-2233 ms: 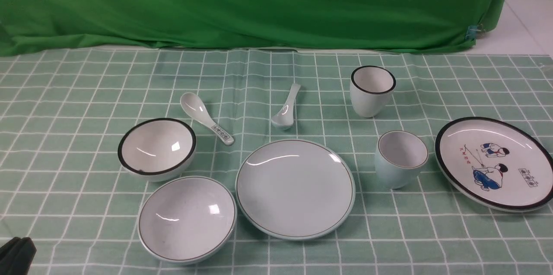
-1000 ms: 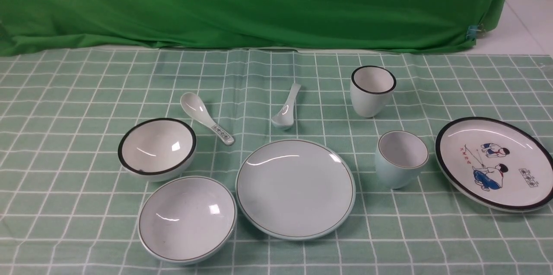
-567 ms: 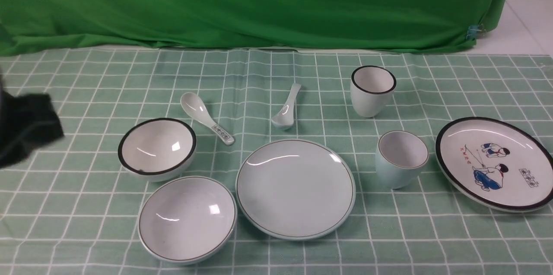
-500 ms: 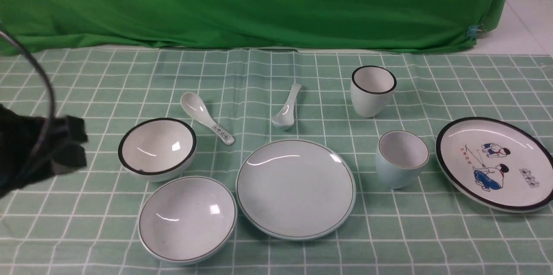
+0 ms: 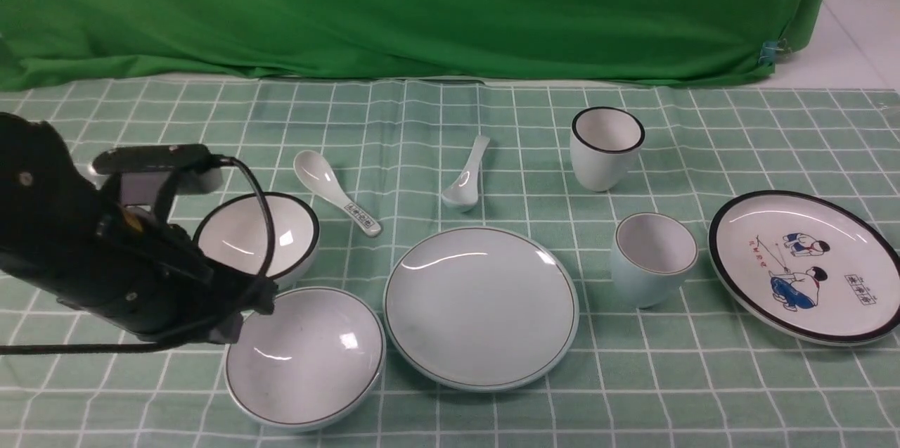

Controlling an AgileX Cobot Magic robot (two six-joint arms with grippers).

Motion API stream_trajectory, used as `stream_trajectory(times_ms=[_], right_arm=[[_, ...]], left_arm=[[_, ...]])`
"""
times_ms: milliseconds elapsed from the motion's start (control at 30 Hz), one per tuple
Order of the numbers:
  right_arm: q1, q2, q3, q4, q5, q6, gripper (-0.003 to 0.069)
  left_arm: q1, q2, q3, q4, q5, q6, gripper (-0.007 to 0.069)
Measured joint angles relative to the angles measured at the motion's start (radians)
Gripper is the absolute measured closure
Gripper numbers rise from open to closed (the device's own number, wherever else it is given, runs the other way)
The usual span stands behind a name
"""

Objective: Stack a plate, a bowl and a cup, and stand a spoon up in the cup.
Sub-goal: Use the left arm to grab a blue rice bowl

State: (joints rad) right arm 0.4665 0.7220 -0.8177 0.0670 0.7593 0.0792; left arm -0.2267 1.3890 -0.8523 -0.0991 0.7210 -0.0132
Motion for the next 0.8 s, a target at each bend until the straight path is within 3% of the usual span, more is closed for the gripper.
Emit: stream_trajectory(times_ms=[200,333,467,600,667,767,800], right_arm=[[0.095,0.159,-0.019,0.0,-0.007,-0.028,0.0627],[0.118,0.211,-0.019,0.001,-0.019,-0.028,0.0624],[0.124,0.223,-0.019,0.001,-0.046,-0.028,0.0614],[0.124,0.223,-0.019,0.001,-0.071,-0.028,0.0606],[0.125,0.223,-0.019,0.001,-0.086,-0.028,0.0604],[0.125,0.223,-0.019,0.001,-0.101,-0.028,0.0597],[0.125,0.223,-0.019,0.001,-0.101,-0.028,0.0596]], left_arm=[[-0.002,0.055,0.0,0.067,-0.062,-0.017,0.0554],[-0.002,0.097,0.0,0.084,-0.079,-0.018,0.0447],[-0.002,0.174,0.0,0.088,-0.101,-0.027,0.0267],[-0.002,0.22,0.0,0.088,-0.101,-0.049,0.0208],[-0.002,0.241,0.0,0.088,-0.095,-0.073,0.0242],[-0.002,0.233,-0.003,0.084,-0.074,-0.088,0.0435],[-0.002,0.232,-0.003,0.084,-0.072,-0.088,0.0466]])
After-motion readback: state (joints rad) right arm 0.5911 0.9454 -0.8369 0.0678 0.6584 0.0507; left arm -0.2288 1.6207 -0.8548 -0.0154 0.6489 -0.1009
